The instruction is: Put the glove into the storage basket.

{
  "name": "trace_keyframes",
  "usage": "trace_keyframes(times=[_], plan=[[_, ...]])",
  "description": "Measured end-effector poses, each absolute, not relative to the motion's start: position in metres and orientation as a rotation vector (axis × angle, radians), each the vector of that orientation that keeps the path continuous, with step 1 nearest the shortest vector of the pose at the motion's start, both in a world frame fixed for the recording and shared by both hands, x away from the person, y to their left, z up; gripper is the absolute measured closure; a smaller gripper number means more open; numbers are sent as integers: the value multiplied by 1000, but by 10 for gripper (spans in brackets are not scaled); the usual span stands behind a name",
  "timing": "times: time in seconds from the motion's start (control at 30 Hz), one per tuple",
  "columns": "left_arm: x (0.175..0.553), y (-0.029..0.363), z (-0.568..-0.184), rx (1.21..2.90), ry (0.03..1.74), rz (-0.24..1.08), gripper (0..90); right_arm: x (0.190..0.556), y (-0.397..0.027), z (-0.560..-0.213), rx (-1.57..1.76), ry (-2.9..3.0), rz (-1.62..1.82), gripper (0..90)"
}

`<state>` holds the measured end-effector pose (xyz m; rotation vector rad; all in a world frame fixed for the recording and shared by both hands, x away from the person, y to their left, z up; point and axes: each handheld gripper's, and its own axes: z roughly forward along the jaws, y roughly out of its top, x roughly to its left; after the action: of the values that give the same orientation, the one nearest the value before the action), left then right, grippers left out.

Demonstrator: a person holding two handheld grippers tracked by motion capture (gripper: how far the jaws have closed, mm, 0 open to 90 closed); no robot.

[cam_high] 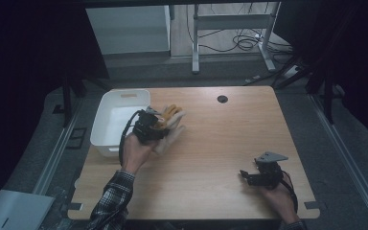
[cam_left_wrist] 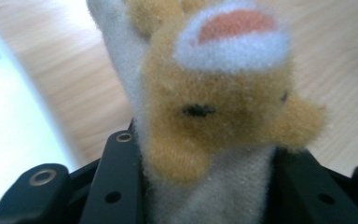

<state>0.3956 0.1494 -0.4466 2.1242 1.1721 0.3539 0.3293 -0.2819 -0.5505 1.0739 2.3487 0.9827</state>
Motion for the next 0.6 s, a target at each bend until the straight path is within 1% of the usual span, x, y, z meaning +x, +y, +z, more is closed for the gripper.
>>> trace_keyframes(times=[0.37, 0.6], plan=[[407, 198, -431, 2040, 1303, 440, 633, 329, -282, -551, 1076, 2346, 985, 204], [413, 220, -428, 1992, 1374, 477, 633, 329, -282, -551, 1077, 2346, 985, 204]])
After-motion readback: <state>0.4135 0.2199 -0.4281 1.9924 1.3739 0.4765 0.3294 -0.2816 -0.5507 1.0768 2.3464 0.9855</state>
